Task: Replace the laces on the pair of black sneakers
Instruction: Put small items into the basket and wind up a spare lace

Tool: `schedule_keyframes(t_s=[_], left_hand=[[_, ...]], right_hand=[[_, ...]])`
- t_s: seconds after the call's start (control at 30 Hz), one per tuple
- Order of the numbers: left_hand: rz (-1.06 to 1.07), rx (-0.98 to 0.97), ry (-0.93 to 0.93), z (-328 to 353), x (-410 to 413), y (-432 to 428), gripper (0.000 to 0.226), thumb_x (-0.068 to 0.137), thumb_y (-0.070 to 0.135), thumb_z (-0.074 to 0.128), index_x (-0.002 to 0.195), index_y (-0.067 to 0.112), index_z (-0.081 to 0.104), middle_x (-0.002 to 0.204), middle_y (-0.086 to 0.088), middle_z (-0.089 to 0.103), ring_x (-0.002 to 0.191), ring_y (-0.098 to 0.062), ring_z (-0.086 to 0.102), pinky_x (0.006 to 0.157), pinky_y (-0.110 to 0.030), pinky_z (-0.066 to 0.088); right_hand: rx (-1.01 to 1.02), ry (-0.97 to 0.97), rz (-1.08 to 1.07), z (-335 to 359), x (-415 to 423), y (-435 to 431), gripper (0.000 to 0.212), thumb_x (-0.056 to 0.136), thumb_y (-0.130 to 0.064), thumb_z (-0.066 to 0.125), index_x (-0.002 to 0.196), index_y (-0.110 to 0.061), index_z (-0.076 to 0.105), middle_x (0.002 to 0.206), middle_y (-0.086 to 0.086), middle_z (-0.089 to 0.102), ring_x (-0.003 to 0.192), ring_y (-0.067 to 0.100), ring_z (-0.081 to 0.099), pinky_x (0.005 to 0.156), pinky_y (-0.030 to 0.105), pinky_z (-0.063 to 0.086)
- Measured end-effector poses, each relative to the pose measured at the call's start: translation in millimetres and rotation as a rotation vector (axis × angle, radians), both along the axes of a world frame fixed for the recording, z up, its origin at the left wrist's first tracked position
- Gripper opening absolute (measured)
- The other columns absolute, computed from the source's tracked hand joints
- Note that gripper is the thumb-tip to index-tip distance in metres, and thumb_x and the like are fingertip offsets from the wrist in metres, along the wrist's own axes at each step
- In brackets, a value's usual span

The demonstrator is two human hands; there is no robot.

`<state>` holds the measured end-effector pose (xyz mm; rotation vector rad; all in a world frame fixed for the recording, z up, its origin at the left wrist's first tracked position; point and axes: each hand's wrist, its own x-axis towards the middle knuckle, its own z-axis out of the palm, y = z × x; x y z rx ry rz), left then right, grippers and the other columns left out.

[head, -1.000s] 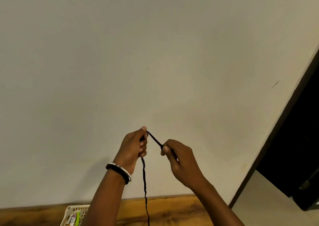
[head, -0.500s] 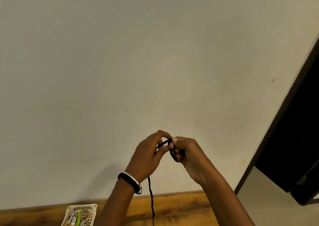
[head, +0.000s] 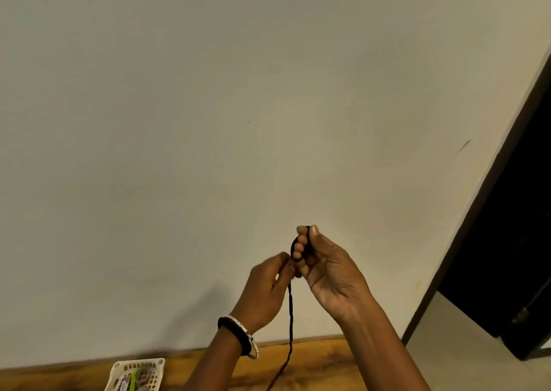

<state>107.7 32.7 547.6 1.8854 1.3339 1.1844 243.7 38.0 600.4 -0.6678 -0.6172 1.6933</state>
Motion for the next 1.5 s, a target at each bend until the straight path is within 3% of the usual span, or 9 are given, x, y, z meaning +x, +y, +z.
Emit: schedule_keyframes(t_s=[0.17, 0.3, 0.37, 0.63, 0.77, 0.87, 0.97, 1.07, 1.5], left_hand=[[-0.120, -0.244, -0.146, 15, 7, -12, 0.035, 0.106, 0.025, 0.039, 0.083, 0.016, 0.064, 0.084, 0.002, 0.071, 0.086, -0.008, 0.068, 0.083, -0.021, 0.049], [-0.165, -0.283, -0.285, 38, 4, -13, 0.037, 0.106, 0.023, 0.039, 0.080, 0.010, 0.063, 0.071, -0.002, 0.061, 0.075, -0.016, 0.066, 0.087, -0.036, 0.053], [-0.139, -0.289, -0.393, 48, 3, -12, 0.037, 0.105, 0.021, 0.040, 0.076, 0.011, 0.062, 0.066, -0.005, 0.056, 0.069, -0.018, 0.060, 0.079, -0.034, 0.054], [-0.065, -0.587, -0.869, 61, -6, -8, 0.031, 0.097, 0.022, 0.053, 0.067, 0.014, 0.058, 0.058, -0.001, 0.045, 0.053, -0.015, 0.046, 0.060, -0.032, 0.045], [0.032, -0.433, -0.526, 59, -12, -4, 0.034, 0.097, 0.039, 0.058, 0.076, 0.014, 0.066, 0.058, 0.001, 0.046, 0.054, -0.013, 0.042, 0.057, -0.027, 0.040], [-0.029, -0.239, -0.190, 57, -17, -2, 0.022, 0.090, 0.050, 0.062, 0.110, 0.040, 0.061, 0.062, 0.003, 0.045, 0.058, -0.010, 0.039, 0.058, -0.023, 0.037], [-0.092, -0.069, -0.029, 52, -21, -1, 0.048, 0.089, 0.041, 0.069, 0.128, 0.058, 0.046, 0.077, 0.010, 0.056, 0.066, -0.006, 0.054, 0.061, -0.020, 0.046], [-0.044, 0.114, 0.078, 47, -17, 1, 0.042, 0.087, 0.028, 0.073, 0.118, 0.053, 0.059, 0.094, 0.021, 0.058, 0.084, -0.007, 0.060, 0.064, -0.016, 0.047], [0.286, 0.702, 0.493, 31, -7, 1, 0.008, 0.092, 0.029, 0.069, 0.095, 0.035, 0.073, 0.088, 0.015, 0.060, 0.066, -0.005, 0.055, 0.051, -0.014, 0.038]], right_hand=[[0.272, -0.199, -0.406, -8, 5, 9, 0.020, 0.093, -0.009, 0.066, 0.109, 0.001, 0.073, 0.102, 0.016, 0.075, 0.094, 0.028, 0.073, 0.088, 0.036, 0.060], [0.881, -1.063, -0.840, -39, 5, 15, 0.021, 0.092, -0.002, 0.069, 0.111, -0.011, 0.075, 0.105, -0.003, 0.077, 0.099, 0.008, 0.072, 0.088, 0.021, 0.056], [1.119, -1.310, -0.834, -55, 3, 17, 0.025, 0.091, 0.001, 0.063, 0.114, -0.008, 0.070, 0.104, 0.002, 0.073, 0.095, 0.014, 0.069, 0.087, 0.019, 0.053], [1.265, -1.641, -0.683, -53, 2, 12, 0.012, 0.097, -0.012, 0.049, 0.106, -0.016, 0.056, 0.090, -0.001, 0.059, 0.079, 0.015, 0.048, 0.070, 0.025, 0.042], [0.983, -1.466, -0.504, -45, 7, 11, 0.011, 0.100, -0.019, 0.052, 0.096, -0.019, 0.062, 0.080, -0.012, 0.055, 0.071, 0.007, 0.046, 0.065, 0.016, 0.034], [0.780, -1.298, -0.385, -30, 12, 10, 0.022, 0.100, -0.018, 0.056, 0.080, -0.023, 0.061, 0.065, -0.014, 0.054, 0.062, 0.007, 0.049, 0.058, 0.017, 0.033], [0.577, -1.233, -0.221, -12, 17, 8, 0.027, 0.098, -0.016, 0.057, 0.072, -0.021, 0.062, 0.062, -0.010, 0.057, 0.059, 0.004, 0.049, 0.059, 0.021, 0.036], [0.413, -1.185, -0.050, 2, 18, 5, 0.028, 0.096, -0.018, 0.056, 0.070, -0.013, 0.064, 0.060, -0.005, 0.054, 0.055, 0.008, 0.046, 0.060, 0.028, 0.036], [0.076, -0.783, 0.219, 18, 31, -1, 0.031, 0.097, -0.013, 0.049, 0.069, -0.005, 0.060, 0.064, 0.006, 0.044, 0.053, 0.015, 0.035, 0.056, 0.027, 0.027]])
